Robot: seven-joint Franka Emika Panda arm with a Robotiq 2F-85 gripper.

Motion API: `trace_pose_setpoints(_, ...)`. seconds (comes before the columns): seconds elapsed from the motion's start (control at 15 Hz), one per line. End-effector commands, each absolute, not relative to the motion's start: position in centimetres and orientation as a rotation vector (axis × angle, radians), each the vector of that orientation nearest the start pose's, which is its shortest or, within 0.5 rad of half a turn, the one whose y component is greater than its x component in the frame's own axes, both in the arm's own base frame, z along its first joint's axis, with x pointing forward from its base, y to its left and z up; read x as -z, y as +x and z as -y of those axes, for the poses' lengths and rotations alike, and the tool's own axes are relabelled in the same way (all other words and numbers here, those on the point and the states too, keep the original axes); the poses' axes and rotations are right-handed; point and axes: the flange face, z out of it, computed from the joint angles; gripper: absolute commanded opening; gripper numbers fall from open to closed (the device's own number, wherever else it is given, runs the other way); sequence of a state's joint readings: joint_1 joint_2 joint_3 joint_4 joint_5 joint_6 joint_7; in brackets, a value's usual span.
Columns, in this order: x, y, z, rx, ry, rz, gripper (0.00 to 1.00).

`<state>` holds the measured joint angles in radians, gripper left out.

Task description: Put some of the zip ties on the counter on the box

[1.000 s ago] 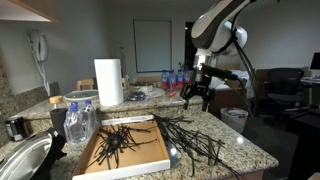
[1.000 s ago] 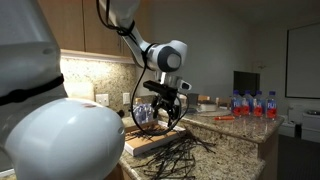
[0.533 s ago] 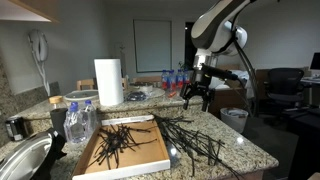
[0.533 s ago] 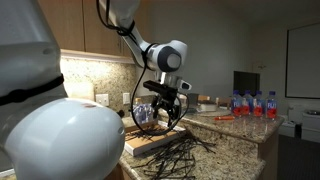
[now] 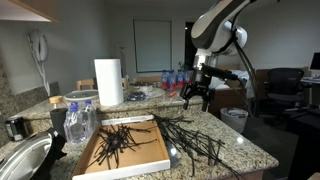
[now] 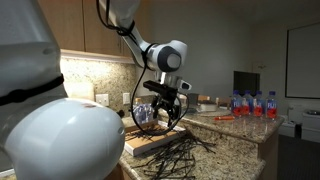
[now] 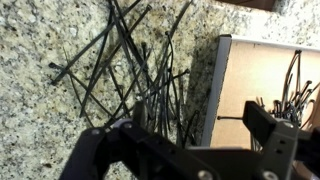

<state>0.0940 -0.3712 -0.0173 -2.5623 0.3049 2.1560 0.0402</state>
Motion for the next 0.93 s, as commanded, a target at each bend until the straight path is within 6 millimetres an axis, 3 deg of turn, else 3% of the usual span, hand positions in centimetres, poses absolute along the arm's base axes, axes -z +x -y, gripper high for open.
trace_pose_setpoints(0.0, -38.6, 41.7, -4.0, -0.037, -2.887, -0.205, 1.00)
trace_pose_setpoints(0.33, -36.5, 43.8, -3.8, -0.012, -2.926, -0.211, 1.00)
trace_pose_setpoints(0.87, -27.8, 44.8, -3.5, -0.288, -3.089, -0.217, 1.00)
